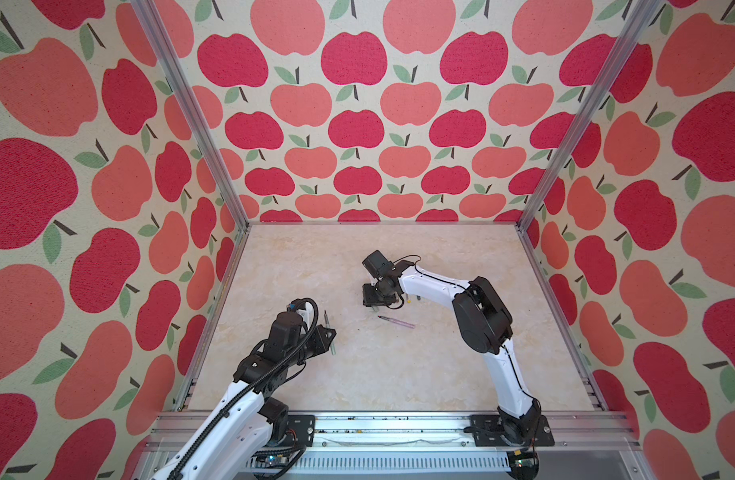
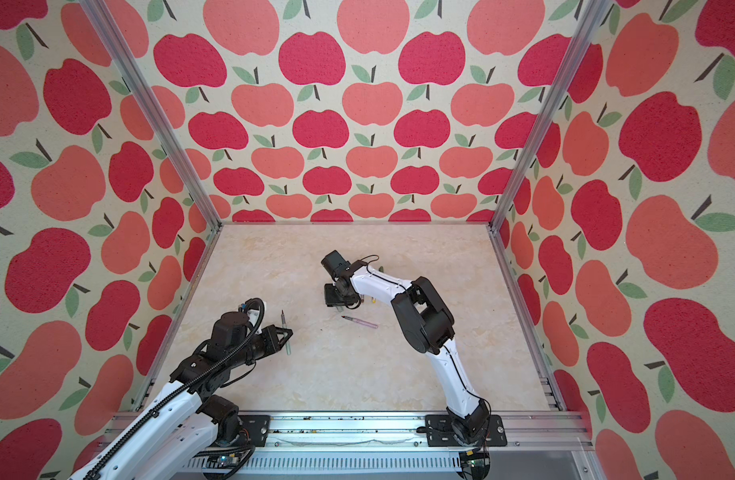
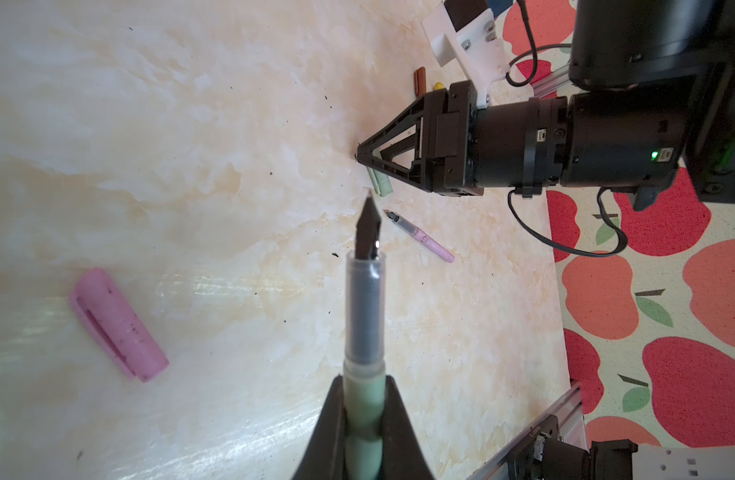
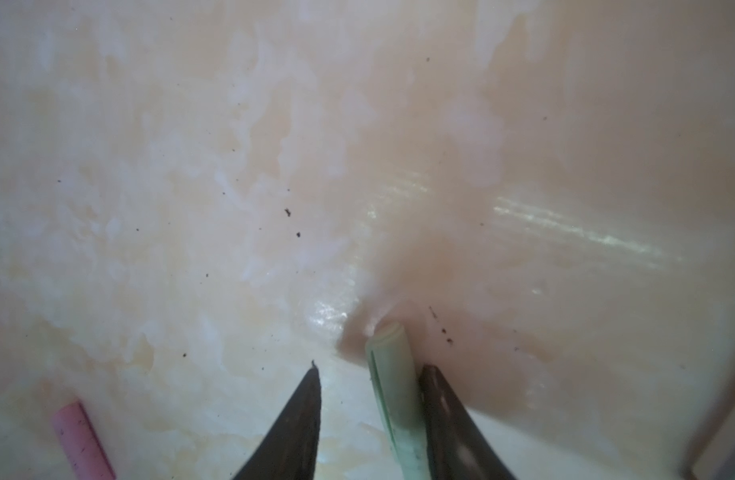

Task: Insert the pens into the pen caps
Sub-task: 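Lower the right gripper and close it on the mint cap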

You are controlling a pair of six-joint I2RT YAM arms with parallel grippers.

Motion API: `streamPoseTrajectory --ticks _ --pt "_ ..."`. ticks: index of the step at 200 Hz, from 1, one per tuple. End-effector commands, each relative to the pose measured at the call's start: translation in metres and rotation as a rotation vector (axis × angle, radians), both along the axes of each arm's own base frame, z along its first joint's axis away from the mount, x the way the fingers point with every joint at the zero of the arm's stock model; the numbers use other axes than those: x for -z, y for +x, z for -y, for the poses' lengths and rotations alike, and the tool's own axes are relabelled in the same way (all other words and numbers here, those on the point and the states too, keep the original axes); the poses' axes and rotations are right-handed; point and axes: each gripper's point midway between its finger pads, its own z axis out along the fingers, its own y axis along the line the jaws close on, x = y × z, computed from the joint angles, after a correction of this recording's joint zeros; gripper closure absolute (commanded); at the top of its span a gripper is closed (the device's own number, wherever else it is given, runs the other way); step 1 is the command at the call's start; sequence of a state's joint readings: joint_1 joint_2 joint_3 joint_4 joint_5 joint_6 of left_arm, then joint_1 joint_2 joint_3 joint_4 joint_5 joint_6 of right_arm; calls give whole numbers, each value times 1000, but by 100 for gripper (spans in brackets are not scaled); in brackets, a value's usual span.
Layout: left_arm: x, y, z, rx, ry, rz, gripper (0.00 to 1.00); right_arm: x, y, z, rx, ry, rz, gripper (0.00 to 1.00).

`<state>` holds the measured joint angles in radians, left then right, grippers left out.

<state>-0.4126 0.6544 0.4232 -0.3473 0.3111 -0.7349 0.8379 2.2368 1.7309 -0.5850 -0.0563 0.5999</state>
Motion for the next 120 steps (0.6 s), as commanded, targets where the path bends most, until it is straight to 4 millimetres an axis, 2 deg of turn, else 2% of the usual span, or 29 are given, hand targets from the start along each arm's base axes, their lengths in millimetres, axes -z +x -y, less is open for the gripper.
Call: streamPoseTrajectory --ticks 1,81,120 --pt "-2 2 2 19 -8 24 100 30 -10 22 -26 -136 -29 63" --pt "-4 8 8 29 -20 18 100 31 -20 24 -56 -144 -3 89" --pt "-3 9 10 35 -17 8 100 29 -22 23 -66 -135 8 95"
